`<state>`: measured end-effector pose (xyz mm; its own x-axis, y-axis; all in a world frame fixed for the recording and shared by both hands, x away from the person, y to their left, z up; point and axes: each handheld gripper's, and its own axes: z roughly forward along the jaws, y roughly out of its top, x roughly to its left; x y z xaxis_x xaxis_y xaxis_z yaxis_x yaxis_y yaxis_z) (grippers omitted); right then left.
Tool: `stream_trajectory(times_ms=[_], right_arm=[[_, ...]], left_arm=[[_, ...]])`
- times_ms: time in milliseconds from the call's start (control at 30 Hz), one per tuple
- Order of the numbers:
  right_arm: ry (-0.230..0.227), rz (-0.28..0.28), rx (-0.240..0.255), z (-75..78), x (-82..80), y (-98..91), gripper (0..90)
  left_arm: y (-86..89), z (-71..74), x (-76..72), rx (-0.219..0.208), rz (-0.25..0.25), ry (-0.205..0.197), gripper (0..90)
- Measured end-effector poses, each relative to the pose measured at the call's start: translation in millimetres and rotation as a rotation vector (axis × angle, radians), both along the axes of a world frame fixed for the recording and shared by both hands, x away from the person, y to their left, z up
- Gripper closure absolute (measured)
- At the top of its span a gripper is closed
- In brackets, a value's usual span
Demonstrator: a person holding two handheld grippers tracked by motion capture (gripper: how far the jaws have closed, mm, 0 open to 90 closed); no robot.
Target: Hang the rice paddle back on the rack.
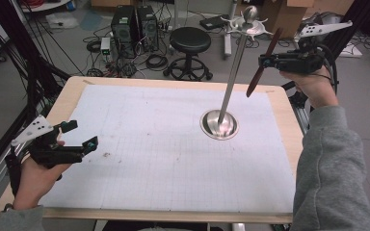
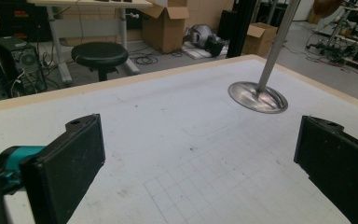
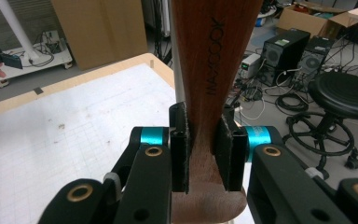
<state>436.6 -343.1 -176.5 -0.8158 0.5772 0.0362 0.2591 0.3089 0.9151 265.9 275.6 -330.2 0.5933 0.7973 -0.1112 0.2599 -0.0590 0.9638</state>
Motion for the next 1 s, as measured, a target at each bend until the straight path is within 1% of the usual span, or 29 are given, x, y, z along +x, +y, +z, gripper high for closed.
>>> stream_trajectory(times_ms=[167,267,400,567,733,933,1000], right_arm=[[0.014,0.002,-0.004,-1.1,0.7,1.2,77.4],[0.006,0.006,-0.002,-1.2,1.5,2.4,77.4],[0.002,0.01,-0.001,-1.8,2.6,4.2,77.3],[0.009,0.011,-0.002,-2.6,3.5,5.4,77.3],[0.003,0.012,0.004,-2.4,3.8,6.7,77.3],[0.002,0.014,-0.005,-3.1,4.5,9.6,77.3],[0.0,0.018,-0.001,-3.4,5.0,10.4,77.4]], left_arm=[[0.6,0.6,-0.3,-0.005,0.0,-0.004,2.3],[0.6,0.1,-0.3,0.001,-0.001,-0.002,2.2],[1.3,0.2,-0.5,-0.002,0.001,-0.002,2.3],[2.0,0.0,-0.5,0.0,0.0,-0.001,2.2],[1.7,-1.6,-0.1,0.005,0.001,0.006,2.3],[2.5,-1.1,-0.6,0.005,0.0,0.002,2.3],[2.6,-1.2,-0.6,0.005,0.001,0.002,2.3]])
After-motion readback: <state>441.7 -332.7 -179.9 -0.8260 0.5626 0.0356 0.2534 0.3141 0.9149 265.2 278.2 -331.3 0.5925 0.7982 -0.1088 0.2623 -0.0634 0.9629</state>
